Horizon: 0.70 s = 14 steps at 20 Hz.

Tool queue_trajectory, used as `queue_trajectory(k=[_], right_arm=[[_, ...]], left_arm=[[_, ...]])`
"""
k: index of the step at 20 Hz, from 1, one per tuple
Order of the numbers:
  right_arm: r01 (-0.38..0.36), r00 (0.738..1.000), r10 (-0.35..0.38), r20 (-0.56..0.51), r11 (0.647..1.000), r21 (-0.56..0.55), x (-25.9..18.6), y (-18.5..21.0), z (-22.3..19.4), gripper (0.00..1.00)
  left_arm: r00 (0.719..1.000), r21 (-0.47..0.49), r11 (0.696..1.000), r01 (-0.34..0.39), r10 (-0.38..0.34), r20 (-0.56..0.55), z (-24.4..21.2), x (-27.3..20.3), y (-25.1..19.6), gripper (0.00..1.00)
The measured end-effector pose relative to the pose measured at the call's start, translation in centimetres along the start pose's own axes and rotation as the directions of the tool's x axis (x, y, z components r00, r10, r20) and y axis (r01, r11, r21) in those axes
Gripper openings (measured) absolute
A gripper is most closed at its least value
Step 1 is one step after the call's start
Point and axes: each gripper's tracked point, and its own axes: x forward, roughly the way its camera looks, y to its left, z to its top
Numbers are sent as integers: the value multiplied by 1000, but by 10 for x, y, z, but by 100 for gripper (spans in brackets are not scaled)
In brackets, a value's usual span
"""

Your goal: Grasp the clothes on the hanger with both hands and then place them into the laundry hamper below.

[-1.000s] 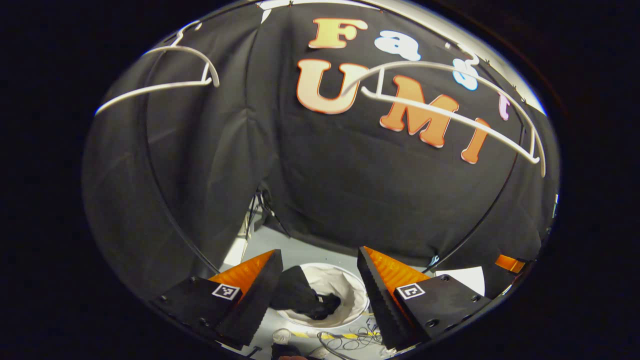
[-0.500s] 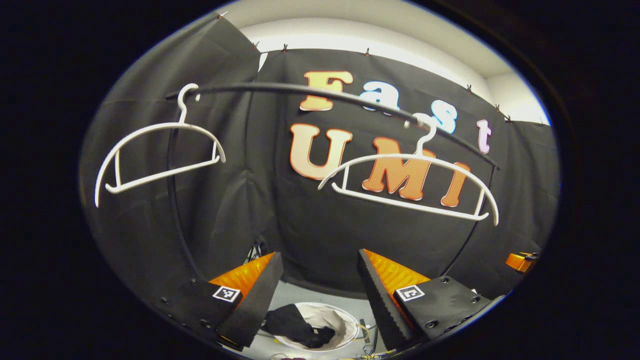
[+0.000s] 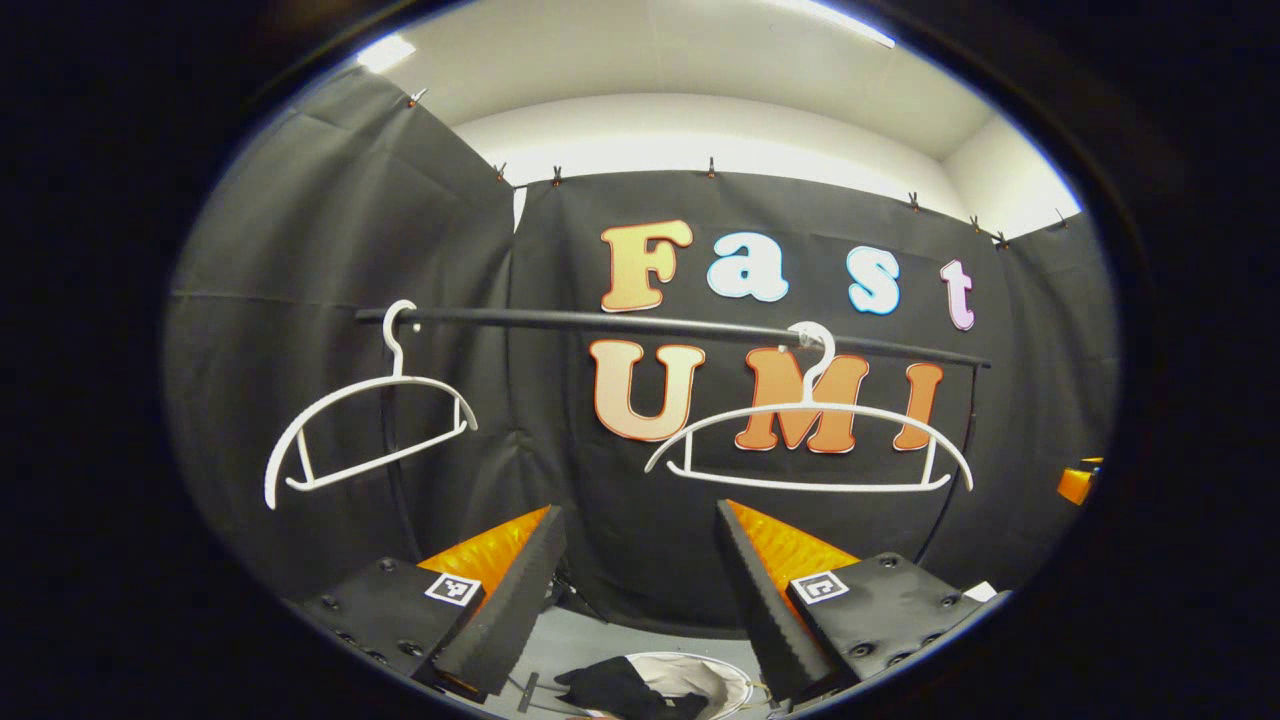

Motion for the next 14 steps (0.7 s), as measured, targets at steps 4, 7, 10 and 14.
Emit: queue_trajectory(k=[4, 7, 10, 14], right_arm=[[-1, 1000, 1, 11, 1000, -12, -6, 0, 2, 94], [-10, 1000, 10, 10, 1000, -5, -9, 3, 2, 94], [-11, 1000, 11, 6, 1000, 4, -11, 2, 2, 94], [-8, 1000, 8, 4, 1000, 7, -14, 0, 2, 94]], left_arm=[[1000, -33, 999, 5, -4, 11, 3, -6, 3, 94], [998, -16, 999, -31, 31, 47, 11, -9, 16, 94], [997, 4, 999, -51, 51, 66, 14, -11, 18, 93], [996, -6, 999, -43, 43, 76, 19, -10, 15, 93]])
